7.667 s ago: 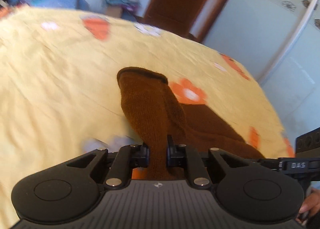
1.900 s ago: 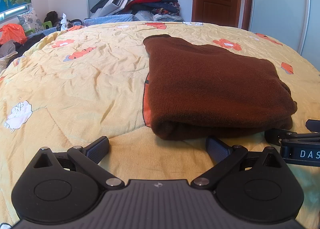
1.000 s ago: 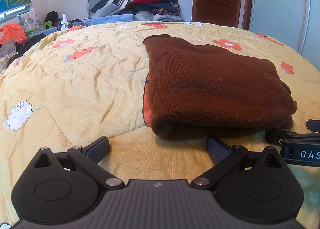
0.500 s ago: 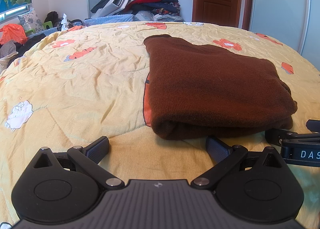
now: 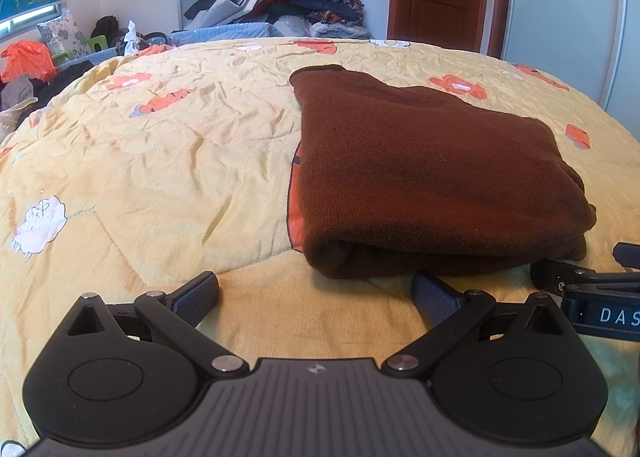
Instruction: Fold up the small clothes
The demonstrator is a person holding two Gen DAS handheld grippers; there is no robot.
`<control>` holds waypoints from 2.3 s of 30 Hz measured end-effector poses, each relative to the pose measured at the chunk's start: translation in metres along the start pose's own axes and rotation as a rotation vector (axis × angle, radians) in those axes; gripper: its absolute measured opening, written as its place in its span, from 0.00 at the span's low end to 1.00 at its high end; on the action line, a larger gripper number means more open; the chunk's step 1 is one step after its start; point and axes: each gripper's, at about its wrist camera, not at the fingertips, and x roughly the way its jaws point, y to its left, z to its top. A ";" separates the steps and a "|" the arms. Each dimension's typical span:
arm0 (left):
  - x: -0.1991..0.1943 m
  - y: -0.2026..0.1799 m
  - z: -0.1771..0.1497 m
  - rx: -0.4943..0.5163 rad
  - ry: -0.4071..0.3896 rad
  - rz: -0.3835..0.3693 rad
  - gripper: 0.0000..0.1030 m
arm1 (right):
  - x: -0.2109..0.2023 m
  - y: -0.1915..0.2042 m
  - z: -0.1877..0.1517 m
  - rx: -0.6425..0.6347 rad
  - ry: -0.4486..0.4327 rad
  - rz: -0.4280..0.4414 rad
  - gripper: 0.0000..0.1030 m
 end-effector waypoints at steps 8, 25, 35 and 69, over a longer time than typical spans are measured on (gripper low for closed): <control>0.002 0.000 0.004 -0.004 0.029 0.001 1.00 | 0.000 0.000 0.000 0.000 0.000 0.000 1.00; 0.000 -0.001 0.002 0.003 0.031 0.000 1.00 | 0.000 0.000 0.000 -0.001 0.000 0.000 1.00; -0.001 -0.001 0.001 0.003 0.027 0.001 1.00 | 0.000 0.000 0.000 -0.001 0.000 0.000 1.00; -0.004 0.002 0.000 -0.001 0.021 0.001 1.00 | 0.000 0.000 0.000 -0.001 0.000 0.000 1.00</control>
